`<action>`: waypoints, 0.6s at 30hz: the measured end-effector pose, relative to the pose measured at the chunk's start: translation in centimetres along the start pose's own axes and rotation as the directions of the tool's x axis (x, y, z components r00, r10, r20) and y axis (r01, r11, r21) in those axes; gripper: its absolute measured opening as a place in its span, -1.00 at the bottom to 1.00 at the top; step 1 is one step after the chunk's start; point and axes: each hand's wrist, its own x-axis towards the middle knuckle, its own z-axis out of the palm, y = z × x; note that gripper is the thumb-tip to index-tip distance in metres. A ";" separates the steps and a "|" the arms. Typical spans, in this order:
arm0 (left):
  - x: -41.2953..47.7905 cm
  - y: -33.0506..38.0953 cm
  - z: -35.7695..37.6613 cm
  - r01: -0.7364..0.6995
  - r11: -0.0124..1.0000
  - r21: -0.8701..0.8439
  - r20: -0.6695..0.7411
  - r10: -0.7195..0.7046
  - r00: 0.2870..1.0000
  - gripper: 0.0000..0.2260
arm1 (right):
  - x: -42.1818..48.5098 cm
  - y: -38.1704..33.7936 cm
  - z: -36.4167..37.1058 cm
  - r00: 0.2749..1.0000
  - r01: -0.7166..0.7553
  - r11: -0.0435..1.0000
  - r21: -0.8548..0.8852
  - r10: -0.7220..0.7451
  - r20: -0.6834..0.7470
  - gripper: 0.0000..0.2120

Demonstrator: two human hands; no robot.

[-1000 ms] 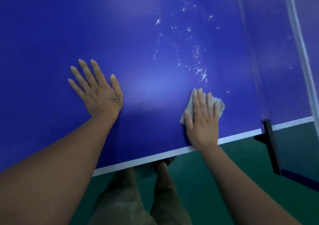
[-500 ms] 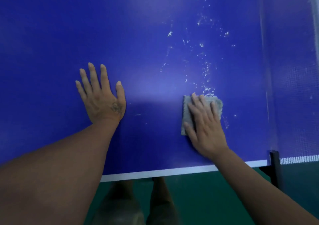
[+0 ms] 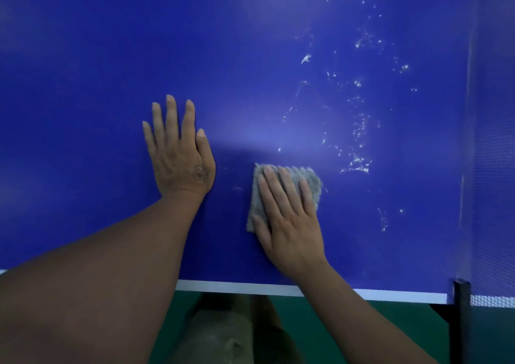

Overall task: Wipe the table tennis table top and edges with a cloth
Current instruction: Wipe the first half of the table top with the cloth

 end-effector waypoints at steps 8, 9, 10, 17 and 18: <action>0.0 -0.2 0.0 -0.011 1.000 0.003 -0.002 0.011 1.000 -0.50 | -4.3 0.5 -0.4 0.956 0.257 0.963 -0.087 -0.240 0.169 -0.33; 0.0 -0.2 0.0 -0.010 1.000 -0.007 -0.003 0.010 1.000 -0.51 | -2.8 -0.1 -0.3 0.943 0.300 0.951 -0.076 -0.284 0.175 -0.31; 0.0 -0.2 0.0 -0.011 1.000 -0.015 -0.004 0.011 1.000 -0.51 | -0.9 -0.5 -0.2 0.929 0.340 0.938 -0.069 -0.324 0.177 -0.30; 0.1 -0.2 0.1 -0.002 0.999 -0.036 -0.013 0.002 1.000 -0.52 | 12.8 6.9 -3.0 0.994 0.105 0.992 -0.066 -0.105 -0.003 -0.38; 0.1 -0.2 0.1 0.000 0.999 -0.037 -0.013 0.000 1.000 -0.52 | 13.9 8.0 -3.6 0.999 0.032 0.997 -0.067 -0.033 -0.012 -0.37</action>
